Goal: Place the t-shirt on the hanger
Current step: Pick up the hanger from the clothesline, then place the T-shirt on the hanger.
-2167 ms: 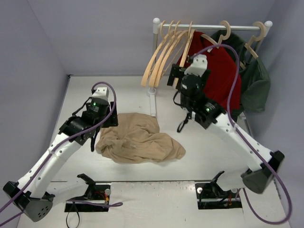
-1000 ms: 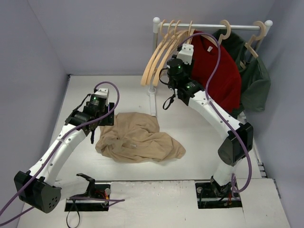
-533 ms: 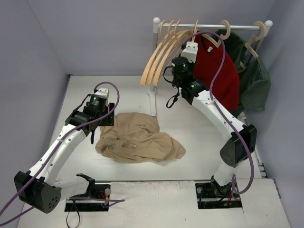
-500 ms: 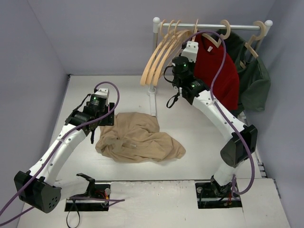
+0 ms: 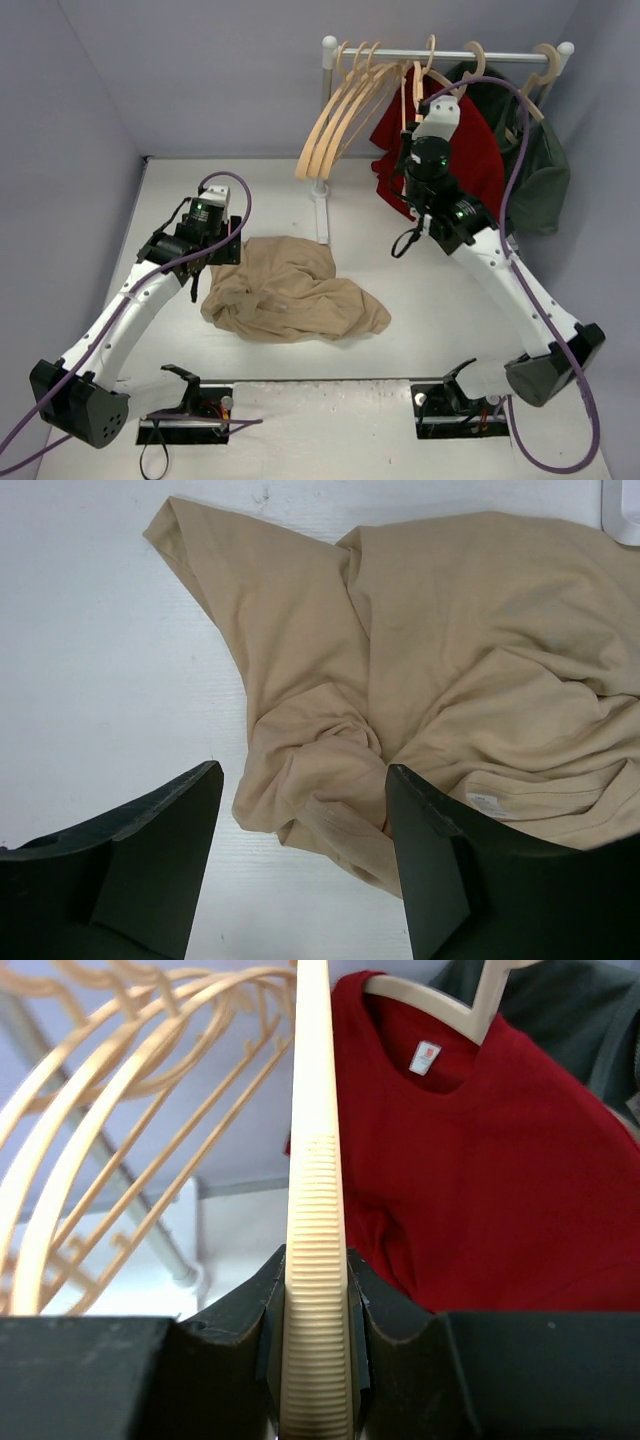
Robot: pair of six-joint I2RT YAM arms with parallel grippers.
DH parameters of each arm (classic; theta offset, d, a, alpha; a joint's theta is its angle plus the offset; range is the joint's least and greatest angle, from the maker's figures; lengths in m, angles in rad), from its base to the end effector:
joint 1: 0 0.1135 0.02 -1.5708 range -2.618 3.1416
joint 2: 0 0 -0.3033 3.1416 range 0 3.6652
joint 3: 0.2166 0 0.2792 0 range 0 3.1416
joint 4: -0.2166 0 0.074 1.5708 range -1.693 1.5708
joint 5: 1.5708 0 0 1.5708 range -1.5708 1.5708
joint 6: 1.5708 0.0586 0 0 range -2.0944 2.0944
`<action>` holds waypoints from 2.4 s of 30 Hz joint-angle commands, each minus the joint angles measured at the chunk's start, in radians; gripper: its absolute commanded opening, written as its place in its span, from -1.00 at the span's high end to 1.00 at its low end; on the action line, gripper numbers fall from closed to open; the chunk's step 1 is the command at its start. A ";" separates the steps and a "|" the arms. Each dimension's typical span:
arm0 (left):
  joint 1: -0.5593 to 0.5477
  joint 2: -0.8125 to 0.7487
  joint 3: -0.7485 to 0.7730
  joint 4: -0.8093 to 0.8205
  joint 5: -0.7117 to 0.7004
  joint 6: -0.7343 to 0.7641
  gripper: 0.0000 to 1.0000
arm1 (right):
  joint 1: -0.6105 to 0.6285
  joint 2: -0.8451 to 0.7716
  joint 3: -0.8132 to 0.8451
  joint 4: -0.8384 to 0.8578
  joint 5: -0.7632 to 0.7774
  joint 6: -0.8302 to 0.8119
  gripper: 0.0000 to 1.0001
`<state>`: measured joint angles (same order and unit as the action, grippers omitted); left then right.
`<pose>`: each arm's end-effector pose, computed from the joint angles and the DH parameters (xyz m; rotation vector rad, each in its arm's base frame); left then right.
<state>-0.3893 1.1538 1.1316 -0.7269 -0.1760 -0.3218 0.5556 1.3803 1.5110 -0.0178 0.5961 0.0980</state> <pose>0.2514 -0.0921 0.3551 -0.0108 2.3109 -0.1592 0.3120 0.1550 0.5201 0.1513 1.4704 0.0958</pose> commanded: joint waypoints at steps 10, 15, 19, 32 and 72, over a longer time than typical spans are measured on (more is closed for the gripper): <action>0.009 -0.003 0.011 0.037 0.061 0.033 -0.24 | -0.002 -0.507 -0.417 -0.004 -0.471 -0.057 1.00; 0.009 -0.046 -0.005 0.030 0.075 0.019 -0.24 | -0.002 -0.681 -0.536 -0.131 -0.554 -0.044 1.00; 0.007 -0.087 -0.019 0.008 0.089 -0.008 -0.24 | -0.002 -0.761 -0.607 -0.209 -0.581 -0.015 1.00; 0.007 -0.117 -0.067 -0.036 0.072 -0.059 -0.23 | -0.002 -0.883 -0.637 -0.204 -0.489 -0.017 1.00; -0.248 0.013 -0.086 -0.077 -0.059 -0.240 -0.13 | 0.000 -1.072 -0.802 -0.264 -0.616 0.206 1.00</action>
<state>-0.6035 1.1500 1.0416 -0.8046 -0.1638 -0.4995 0.5560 0.2989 0.7245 -0.3333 0.0040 0.2382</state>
